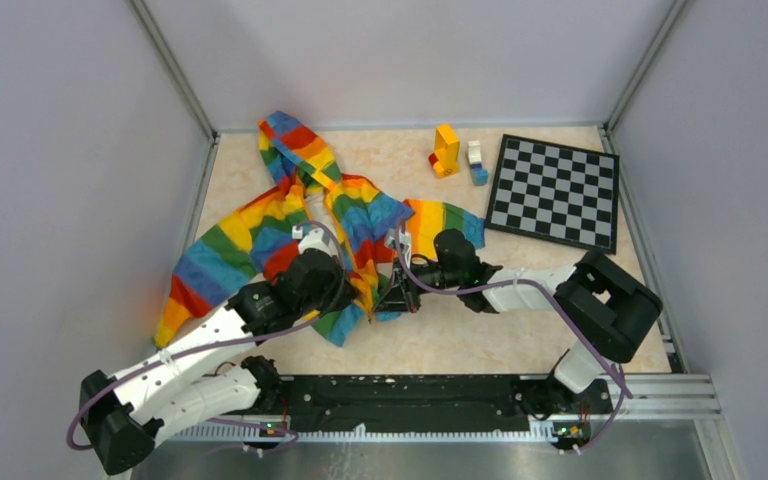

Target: Zip up the jacket

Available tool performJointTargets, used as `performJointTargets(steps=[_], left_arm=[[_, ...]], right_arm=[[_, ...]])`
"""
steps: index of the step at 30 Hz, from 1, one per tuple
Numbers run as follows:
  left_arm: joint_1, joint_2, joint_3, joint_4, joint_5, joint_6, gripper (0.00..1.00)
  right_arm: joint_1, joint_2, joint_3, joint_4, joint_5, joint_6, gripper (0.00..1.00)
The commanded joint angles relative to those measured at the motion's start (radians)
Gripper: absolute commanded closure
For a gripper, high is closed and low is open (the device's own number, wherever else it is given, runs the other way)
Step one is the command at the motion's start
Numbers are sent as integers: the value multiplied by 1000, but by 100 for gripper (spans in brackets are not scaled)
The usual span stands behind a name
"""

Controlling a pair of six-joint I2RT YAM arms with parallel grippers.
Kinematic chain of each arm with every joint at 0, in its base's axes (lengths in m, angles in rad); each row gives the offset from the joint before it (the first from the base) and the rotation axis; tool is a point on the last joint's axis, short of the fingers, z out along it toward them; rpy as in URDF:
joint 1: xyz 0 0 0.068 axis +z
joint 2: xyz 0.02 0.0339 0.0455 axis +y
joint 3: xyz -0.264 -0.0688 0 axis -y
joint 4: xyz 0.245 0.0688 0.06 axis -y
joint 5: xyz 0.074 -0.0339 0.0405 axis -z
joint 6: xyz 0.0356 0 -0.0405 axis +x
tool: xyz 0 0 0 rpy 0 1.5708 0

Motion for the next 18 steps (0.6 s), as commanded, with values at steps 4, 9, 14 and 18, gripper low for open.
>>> performJointTargets(steps=[4, 9, 14, 18], left_arm=[[-2, 10, 5, 11, -8, -18, 100], [-2, 5, 10, -4, -20, -30, 100], [-2, -13, 9, -15, -31, -35, 100], [-1, -20, 6, -22, -27, -37, 100]], right_arm=[[23, -34, -2, 49, -25, -17, 100], [27, -34, -6, 54, -35, -20, 100], [28, -33, -13, 48, -32, -26, 100], [28, -35, -14, 50, -27, -27, 100]])
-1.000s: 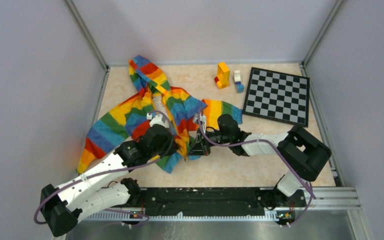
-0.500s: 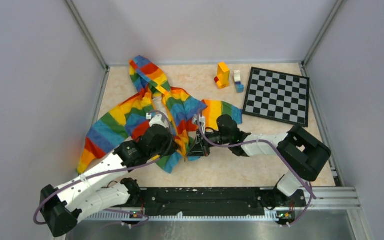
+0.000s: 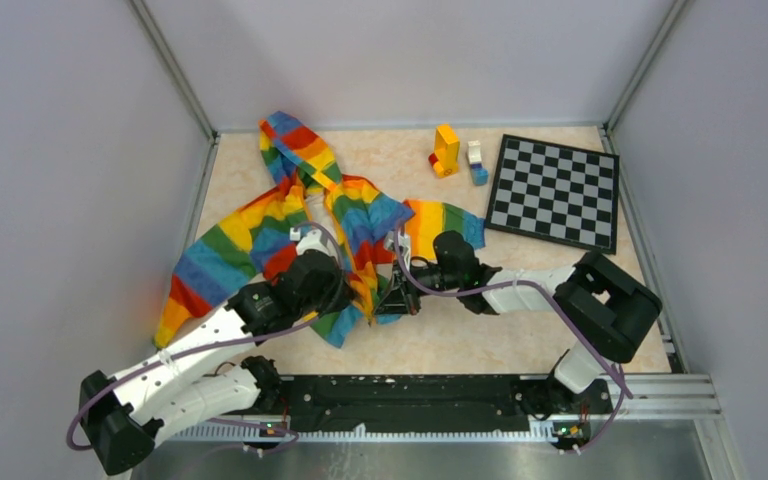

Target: Zip up the jacket

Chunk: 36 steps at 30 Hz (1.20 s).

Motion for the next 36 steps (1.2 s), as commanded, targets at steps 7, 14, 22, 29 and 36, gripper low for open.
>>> performJointTargets(steps=[7, 14, 22, 29, 36], left_arm=[[-2, -18, -5, 20, 4, -14, 100], [-3, -4, -8, 39, 23, -9, 100], [-3, -9, -12, 43, 27, -5, 100], [-3, -3, -14, 50, 33, -7, 100], [-3, -7, -13, 47, 28, -17, 100]], right_arm=[[20, -33, -4, 57, -24, -18, 100], [19, -29, 7, 60, -15, -14, 100], [20, -22, 13, 69, -8, -6, 100], [20, -20, 18, 75, -10, -1, 100], [19, -12, 23, 77, -14, 5, 100]])
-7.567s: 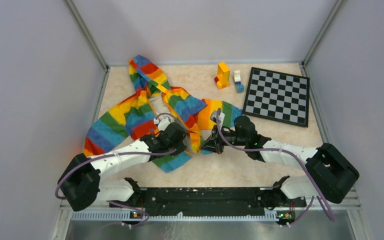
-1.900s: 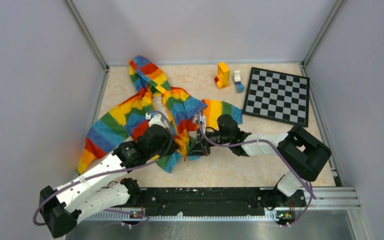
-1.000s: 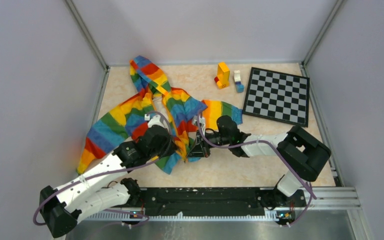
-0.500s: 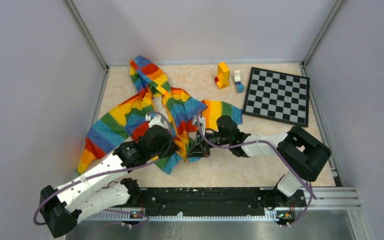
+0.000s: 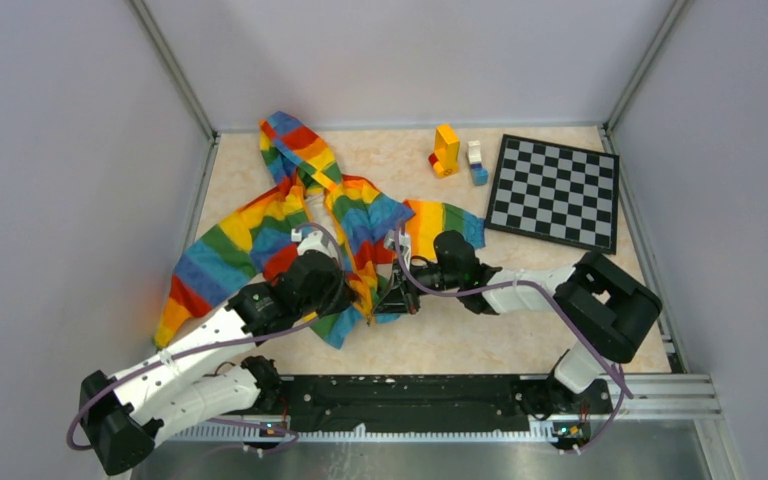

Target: Zip up the jacket

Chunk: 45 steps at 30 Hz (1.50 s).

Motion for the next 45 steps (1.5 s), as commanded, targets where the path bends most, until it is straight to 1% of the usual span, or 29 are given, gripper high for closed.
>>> performJointTargets(steps=[1, 6, 26, 31, 36, 45], left_arm=[[-2, -11, -3, 38, -4, -19, 100], [-2, -52, -6, 14, -42, -31, 100], [-2, -11, -15, 54, 4, -25, 100], [-2, -17, -10, 49, -5, -28, 100], [-2, -63, -1, 9, -50, -34, 100], [-3, -42, 3, 26, -29, -25, 100]], right_arm=[[18, -13, 22, 61, -15, -3, 100], [17, -12, 11, 56, -18, -8, 100], [23, -12, 24, 70, -15, 1, 100], [25, -7, 27, 63, -22, -4, 100], [25, -11, 9, 52, -21, -26, 100], [30, -7, 30, 50, -18, -22, 100]])
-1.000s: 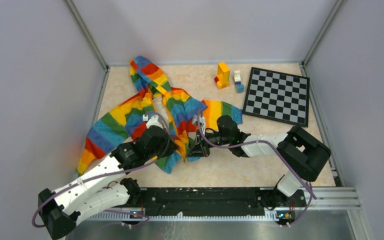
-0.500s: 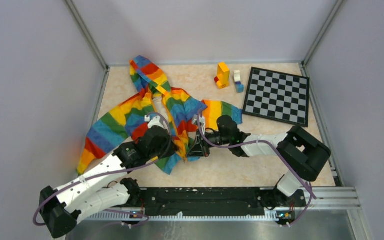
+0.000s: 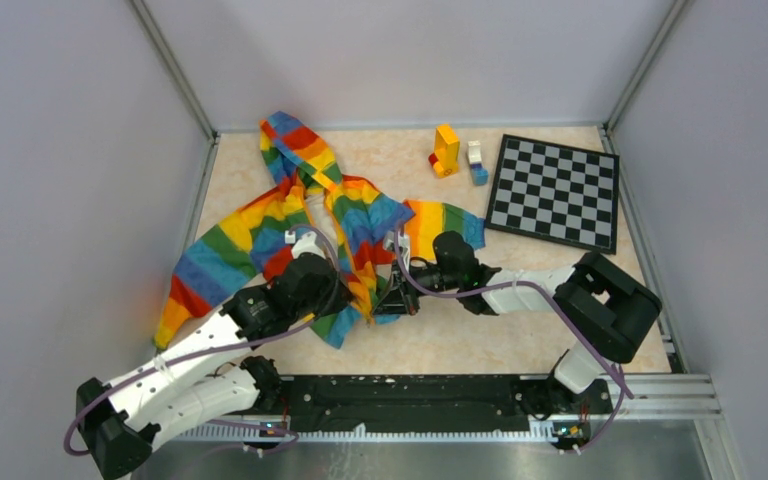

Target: Zip up the jacket

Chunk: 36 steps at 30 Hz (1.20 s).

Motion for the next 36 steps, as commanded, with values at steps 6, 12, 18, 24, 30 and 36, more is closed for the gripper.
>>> performJointTargets(steps=[6, 12, 18, 24, 30, 36], left_arm=[[-2, 10, 17, 45, 2, -4, 100], [-2, 19, 19, 51, 7, 0, 100], [-2, 9, 18, 49, 5, -2, 100], [-3, -7, 10, 35, 11, -6, 100], [-3, -15, 4, 38, 23, -4, 100], [-2, -8, 8, 40, 12, -5, 100]], right_arm=[[29, -4, 35, 36, -19, -27, 100], [34, -4, 40, 36, -22, -27, 100], [33, -5, 44, 17, 3, -39, 100], [35, -13, 40, 2, 62, -43, 100], [33, -27, 40, 2, 80, -52, 100], [34, -29, 33, 22, 33, -52, 100]])
